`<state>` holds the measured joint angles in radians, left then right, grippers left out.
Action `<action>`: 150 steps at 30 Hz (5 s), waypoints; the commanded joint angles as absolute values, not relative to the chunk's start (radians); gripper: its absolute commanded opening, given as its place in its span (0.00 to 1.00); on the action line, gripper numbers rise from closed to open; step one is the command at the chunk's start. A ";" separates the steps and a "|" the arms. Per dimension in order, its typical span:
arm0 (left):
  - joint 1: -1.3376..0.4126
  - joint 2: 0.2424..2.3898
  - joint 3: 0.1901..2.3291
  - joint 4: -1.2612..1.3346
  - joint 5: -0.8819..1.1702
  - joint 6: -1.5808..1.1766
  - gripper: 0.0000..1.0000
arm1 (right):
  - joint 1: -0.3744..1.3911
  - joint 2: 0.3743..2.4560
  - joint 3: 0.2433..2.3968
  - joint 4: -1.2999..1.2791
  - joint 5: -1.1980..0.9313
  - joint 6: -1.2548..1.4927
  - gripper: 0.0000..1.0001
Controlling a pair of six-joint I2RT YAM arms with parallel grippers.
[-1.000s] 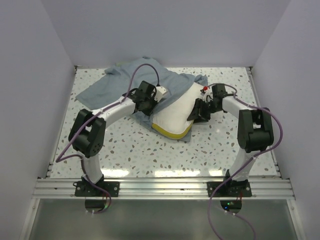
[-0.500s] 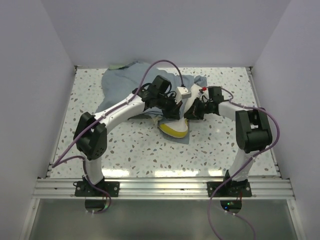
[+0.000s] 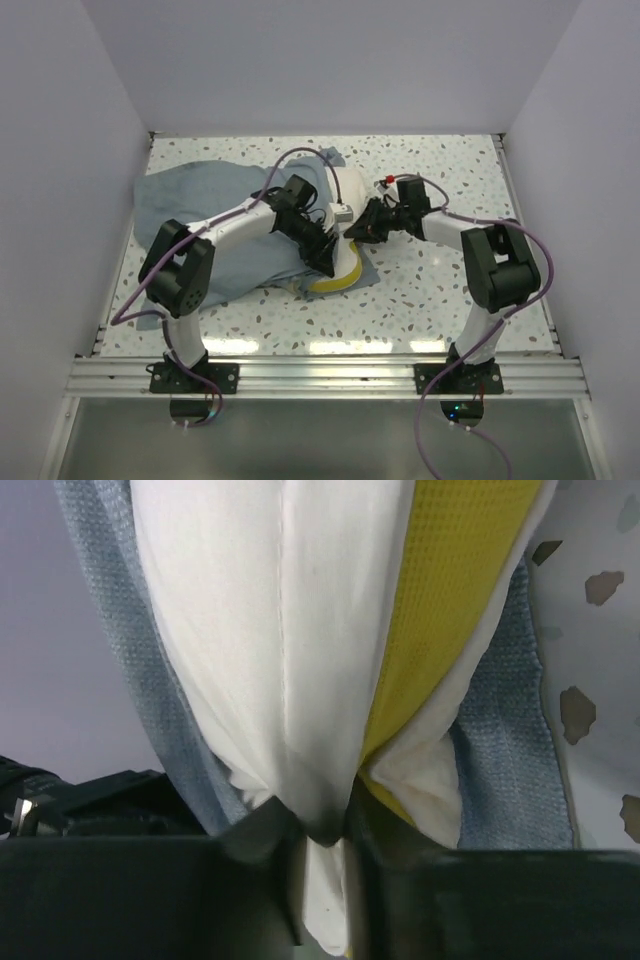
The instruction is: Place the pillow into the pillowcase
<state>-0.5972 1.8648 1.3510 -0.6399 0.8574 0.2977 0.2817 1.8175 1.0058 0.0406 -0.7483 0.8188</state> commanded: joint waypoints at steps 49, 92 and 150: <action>-0.557 1.994 1.709 -0.577 0.702 0.379 0.00 | 0.305 2.052 1.083 -0.155 -0.614 0.396 0.74; -0.528 1.800 1.243 -0.790 0.517 0.730 0.00 | 0.017 1.483 0.949 -0.585 -0.747 0.069 0.36; -0.491 2.049 1.496 -0.333 -0.339 0.450 0.00 | -0.205 1.652 1.190 -0.503 -0.727 0.226 0.00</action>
